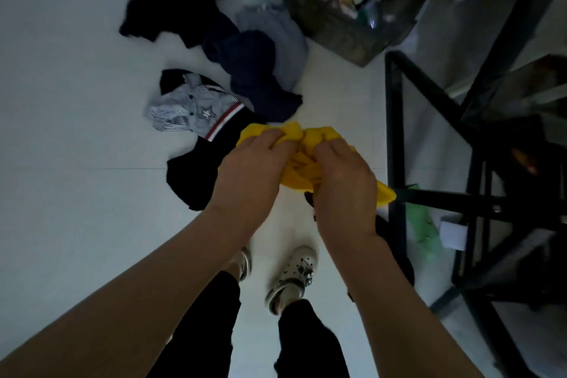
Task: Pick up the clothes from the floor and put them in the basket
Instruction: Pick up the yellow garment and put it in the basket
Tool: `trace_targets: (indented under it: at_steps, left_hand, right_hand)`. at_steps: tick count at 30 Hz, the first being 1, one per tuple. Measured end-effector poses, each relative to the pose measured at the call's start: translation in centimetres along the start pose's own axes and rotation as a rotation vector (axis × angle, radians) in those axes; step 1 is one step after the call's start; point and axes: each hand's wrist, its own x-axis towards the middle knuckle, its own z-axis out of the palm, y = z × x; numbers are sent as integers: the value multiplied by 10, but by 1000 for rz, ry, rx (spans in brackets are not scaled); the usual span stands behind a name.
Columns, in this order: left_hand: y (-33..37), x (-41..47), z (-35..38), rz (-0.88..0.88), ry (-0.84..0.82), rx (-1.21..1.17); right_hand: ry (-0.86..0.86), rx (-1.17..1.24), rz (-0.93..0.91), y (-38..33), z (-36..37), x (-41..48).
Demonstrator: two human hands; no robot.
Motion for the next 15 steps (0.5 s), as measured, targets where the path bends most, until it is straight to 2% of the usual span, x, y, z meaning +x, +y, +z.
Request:
trace_targets:
  at_steps: [3, 8, 12, 15]
  left_hand:
    - [28, -27, -86, 7, 87, 11]
    - [74, -91, -189, -15, 290, 89]
    - [108, -155, -246, -139, 426, 159]
    - [129, -211, -280, -254, 555, 211]
  right_hand:
    - [11, -6, -110, -54, -70, -5]
    - [119, -11, -347, -126, -162, -34]
    - [156, 51, -506, -183, -216, -62]
    - [114, 122, -665, -221, -243, -92]
